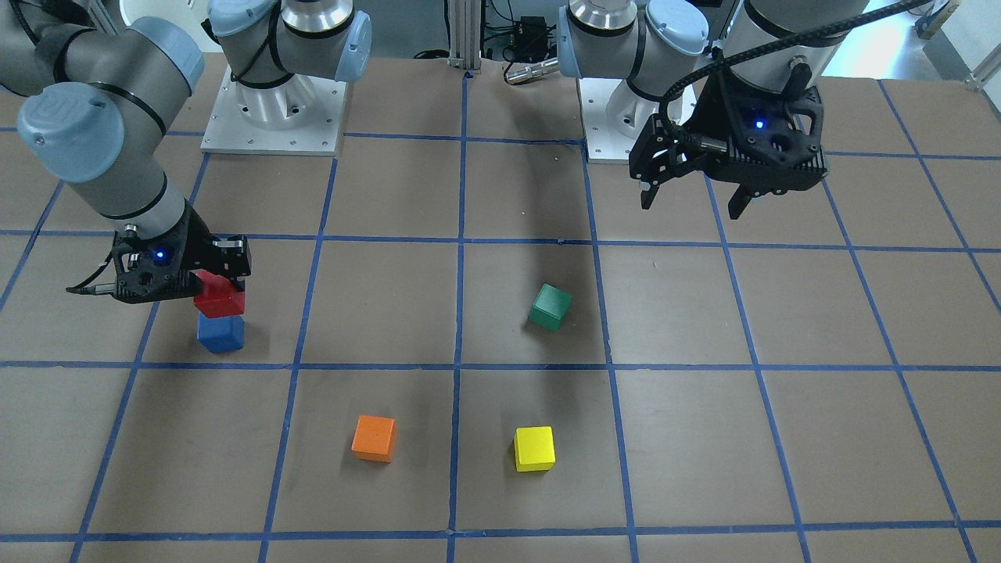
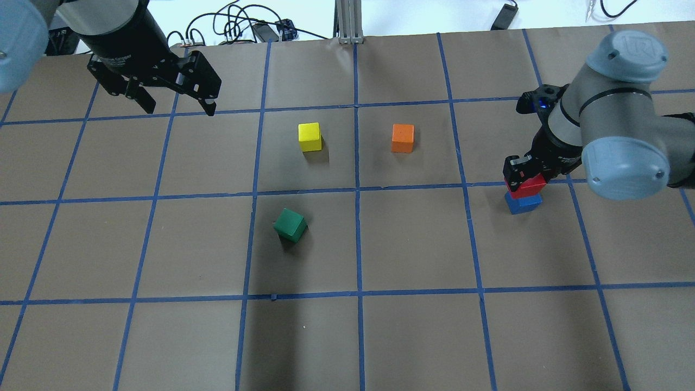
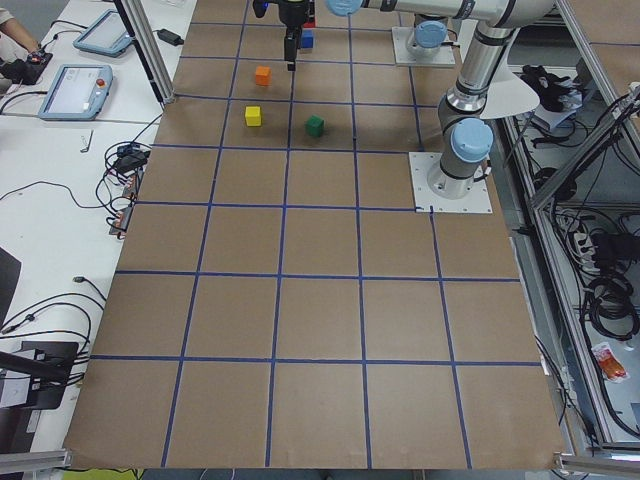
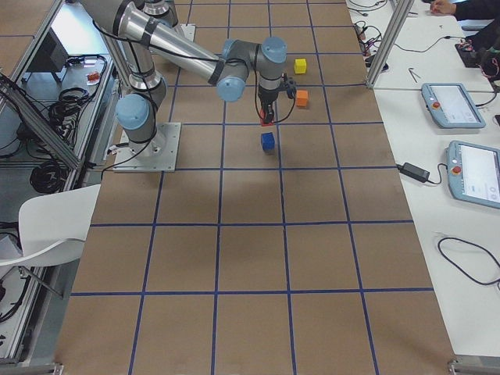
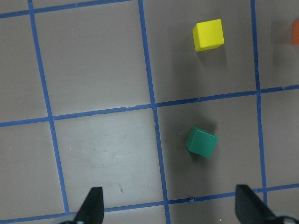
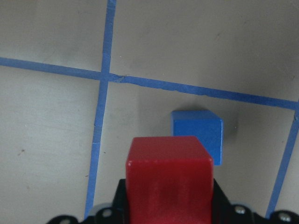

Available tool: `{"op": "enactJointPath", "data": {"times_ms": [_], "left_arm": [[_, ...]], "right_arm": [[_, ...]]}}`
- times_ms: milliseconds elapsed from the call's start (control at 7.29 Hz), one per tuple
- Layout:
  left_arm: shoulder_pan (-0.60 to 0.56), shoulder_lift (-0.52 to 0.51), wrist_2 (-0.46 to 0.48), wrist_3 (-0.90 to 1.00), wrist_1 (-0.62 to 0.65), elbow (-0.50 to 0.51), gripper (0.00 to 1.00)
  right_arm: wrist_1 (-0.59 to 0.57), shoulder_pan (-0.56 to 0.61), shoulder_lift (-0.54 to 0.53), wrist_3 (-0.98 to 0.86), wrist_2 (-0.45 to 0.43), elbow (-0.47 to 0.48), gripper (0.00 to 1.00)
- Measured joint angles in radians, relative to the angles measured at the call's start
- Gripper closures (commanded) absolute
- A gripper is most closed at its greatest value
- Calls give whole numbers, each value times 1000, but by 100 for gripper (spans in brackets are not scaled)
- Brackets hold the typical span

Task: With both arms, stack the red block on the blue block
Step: 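Lower the red cube onto the blue cube and open the right gripper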

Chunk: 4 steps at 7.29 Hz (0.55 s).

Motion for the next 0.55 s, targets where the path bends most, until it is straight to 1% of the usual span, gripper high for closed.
{"op": "enactJointPath", "data": {"times_ms": [137, 548], "left_arm": [[0, 0, -1, 0, 0, 0, 0], [0, -2, -1, -1, 0, 0, 0]], "right_arm": [[-22, -16, 3, -42, -1, 14, 100], [-34, -68, 27, -100, 4, 26, 100]]}}
